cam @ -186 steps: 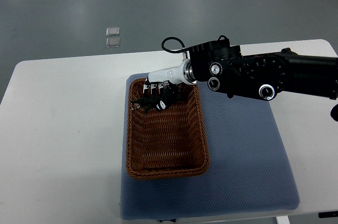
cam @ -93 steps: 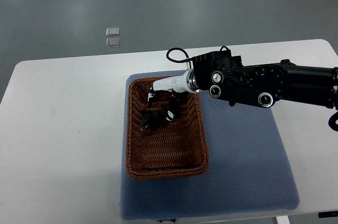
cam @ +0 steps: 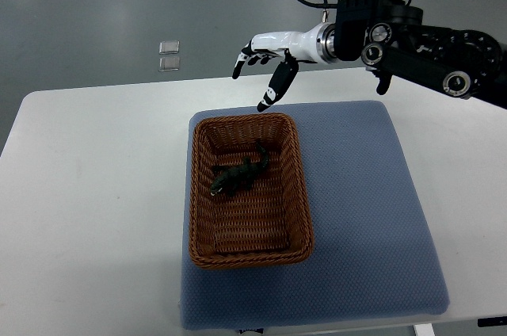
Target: Place crocodile in brown basket with right hand
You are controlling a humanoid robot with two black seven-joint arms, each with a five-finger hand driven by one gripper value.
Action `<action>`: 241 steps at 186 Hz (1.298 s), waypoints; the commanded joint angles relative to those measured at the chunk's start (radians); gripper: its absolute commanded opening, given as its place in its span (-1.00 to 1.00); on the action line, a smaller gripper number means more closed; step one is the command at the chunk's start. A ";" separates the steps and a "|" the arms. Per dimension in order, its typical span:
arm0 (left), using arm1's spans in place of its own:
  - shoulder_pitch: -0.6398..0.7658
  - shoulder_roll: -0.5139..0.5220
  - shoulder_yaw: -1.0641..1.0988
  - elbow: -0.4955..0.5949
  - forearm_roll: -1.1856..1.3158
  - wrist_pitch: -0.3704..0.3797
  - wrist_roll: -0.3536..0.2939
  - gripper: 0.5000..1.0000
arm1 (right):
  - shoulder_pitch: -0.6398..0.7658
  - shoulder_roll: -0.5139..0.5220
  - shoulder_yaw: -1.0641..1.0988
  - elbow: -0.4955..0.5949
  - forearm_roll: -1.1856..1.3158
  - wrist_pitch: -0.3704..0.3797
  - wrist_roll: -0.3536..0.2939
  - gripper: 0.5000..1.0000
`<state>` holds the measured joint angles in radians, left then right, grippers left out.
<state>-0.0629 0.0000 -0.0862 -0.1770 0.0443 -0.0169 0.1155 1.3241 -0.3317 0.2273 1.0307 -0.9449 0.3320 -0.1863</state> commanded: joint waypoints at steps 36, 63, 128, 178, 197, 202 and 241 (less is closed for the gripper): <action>0.000 0.000 0.000 -0.002 0.000 0.000 0.001 1.00 | -0.056 -0.118 0.119 0.009 0.074 0.004 0.001 0.68; 0.000 0.000 0.000 -0.002 0.000 0.000 0.000 1.00 | -0.108 -0.130 0.230 -0.001 0.113 -0.001 0.001 0.69; 0.000 0.000 0.000 -0.002 0.000 0.000 0.001 1.00 | -0.336 -0.109 0.624 -0.135 0.250 -0.053 0.016 0.68; 0.000 0.000 0.002 -0.004 0.002 0.000 0.000 1.00 | -0.451 -0.075 0.756 -0.230 0.549 -0.194 0.143 0.68; 0.000 0.000 0.002 -0.004 0.002 0.000 0.001 1.00 | -0.479 -0.049 0.774 -0.281 0.716 -0.235 0.214 0.68; 0.000 0.000 0.002 -0.005 0.002 0.000 0.001 1.00 | -0.488 -0.041 0.774 -0.297 0.770 -0.238 0.232 0.69; 0.000 0.000 0.002 -0.004 0.002 0.000 0.001 1.00 | -0.551 -0.001 0.774 -0.359 1.019 -0.228 0.277 0.69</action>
<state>-0.0629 0.0000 -0.0843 -0.1819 0.0462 -0.0169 0.1164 0.8010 -0.3502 1.0015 0.6916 -0.0213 0.0996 0.0745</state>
